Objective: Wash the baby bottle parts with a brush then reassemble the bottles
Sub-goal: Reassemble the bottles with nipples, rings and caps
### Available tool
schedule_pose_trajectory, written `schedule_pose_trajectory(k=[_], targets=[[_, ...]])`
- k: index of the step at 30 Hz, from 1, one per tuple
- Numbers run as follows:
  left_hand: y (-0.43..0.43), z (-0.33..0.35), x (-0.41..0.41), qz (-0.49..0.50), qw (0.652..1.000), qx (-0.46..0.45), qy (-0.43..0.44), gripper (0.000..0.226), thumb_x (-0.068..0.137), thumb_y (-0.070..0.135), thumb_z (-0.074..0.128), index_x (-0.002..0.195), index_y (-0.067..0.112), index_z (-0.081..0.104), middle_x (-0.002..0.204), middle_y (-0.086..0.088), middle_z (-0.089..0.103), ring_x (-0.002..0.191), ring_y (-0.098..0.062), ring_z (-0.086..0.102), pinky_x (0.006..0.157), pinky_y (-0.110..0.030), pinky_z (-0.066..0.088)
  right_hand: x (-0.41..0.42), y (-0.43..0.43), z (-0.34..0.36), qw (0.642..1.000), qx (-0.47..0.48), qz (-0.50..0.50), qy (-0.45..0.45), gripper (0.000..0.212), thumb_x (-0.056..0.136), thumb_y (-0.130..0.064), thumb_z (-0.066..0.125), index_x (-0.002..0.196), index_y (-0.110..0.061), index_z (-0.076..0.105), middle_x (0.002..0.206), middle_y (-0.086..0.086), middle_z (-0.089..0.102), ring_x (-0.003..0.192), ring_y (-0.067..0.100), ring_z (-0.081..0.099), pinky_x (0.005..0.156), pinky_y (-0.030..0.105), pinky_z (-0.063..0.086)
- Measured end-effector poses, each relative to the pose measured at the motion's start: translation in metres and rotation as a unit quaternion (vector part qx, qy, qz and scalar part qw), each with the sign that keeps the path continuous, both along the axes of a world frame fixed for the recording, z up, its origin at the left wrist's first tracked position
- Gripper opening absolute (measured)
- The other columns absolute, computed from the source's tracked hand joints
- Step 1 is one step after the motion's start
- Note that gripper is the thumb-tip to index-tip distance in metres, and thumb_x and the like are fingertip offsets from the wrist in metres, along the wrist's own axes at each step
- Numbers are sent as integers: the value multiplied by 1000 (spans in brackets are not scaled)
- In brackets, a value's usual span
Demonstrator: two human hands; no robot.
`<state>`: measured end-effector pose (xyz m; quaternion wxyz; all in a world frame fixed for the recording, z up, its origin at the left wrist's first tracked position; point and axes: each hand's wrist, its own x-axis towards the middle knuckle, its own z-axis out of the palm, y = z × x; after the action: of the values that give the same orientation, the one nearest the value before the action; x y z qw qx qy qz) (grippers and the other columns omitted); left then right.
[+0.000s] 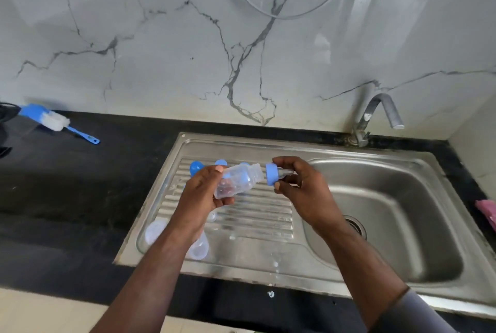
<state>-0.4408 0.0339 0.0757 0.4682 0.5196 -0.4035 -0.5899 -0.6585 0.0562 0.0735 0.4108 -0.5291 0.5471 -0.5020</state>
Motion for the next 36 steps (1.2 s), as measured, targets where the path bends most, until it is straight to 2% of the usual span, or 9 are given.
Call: schedule_pose_trajectory(k=[6,12,16,21,25,29,32,34,36], targets=[[-12,15,-6,-63,998,-18,-5,24,103,29,53,109,17,73,101,-19,73,90,-34,73,67,-36,60,-3,4,20,999,-26,6,25,47,81,11,72,116,-20,69,112,-8,72,93,23,69,84,32,59],[-23,25,1,-115,989,-67,-64,22,103,29,53,110,19,71,99,-12,73,78,-22,73,61,-29,58,0,7,28,999,-30,0,30,43,79,10,76,112,-19,71,106,-1,74,93,22,70,84,30,58],[-25,28,7,-140,984,-99,-55,22,104,25,51,107,17,71,100,-14,70,85,-25,73,64,-33,60,10,10,43,998,18,2,68,13,91,-24,72,96,-11,72,76,12,74,66,26,71,67,32,58],[-23,24,11,-166,981,-97,-7,21,104,23,52,106,18,73,103,-19,69,84,-29,72,70,-42,61,23,14,51,993,90,-63,44,58,86,-63,51,92,-9,72,84,13,75,65,35,73,56,39,58],[-19,22,13,-157,985,-72,26,24,105,22,49,108,13,71,102,-20,70,83,-25,73,70,-40,62,21,26,48,996,49,-55,-55,43,91,-37,64,127,-15,62,116,12,70,86,35,74,67,48,61],[-15,22,15,-169,983,-59,35,24,105,23,48,107,14,71,98,-18,70,81,-23,73,72,-39,63,25,32,41,1000,-3,-3,21,49,81,3,78,124,-18,67,116,2,69,88,22,68,66,41,60],[-12,23,17,-175,982,-58,39,24,105,23,49,109,13,70,97,-17,70,81,-23,72,73,-39,63,34,33,47,997,17,-33,75,25,90,-32,72,108,-15,71,88,8,76,68,24,69,54,38,54],[-11,22,20,-184,981,-60,34,24,105,24,49,111,12,70,100,-19,70,84,-25,73,75,-40,63,37,34,50,990,76,-58,101,55,89,-65,49,101,-15,69,75,11,76,56,28,67,49,31,45],[-8,22,23,-181,981,-53,40,25,105,23,49,112,10,69,104,-23,69,84,-25,72,75,-40,63,34,37,49,990,85,-90,67,65,90,-71,38,107,-14,67,78,13,76,54,32,66,46,28,42]])
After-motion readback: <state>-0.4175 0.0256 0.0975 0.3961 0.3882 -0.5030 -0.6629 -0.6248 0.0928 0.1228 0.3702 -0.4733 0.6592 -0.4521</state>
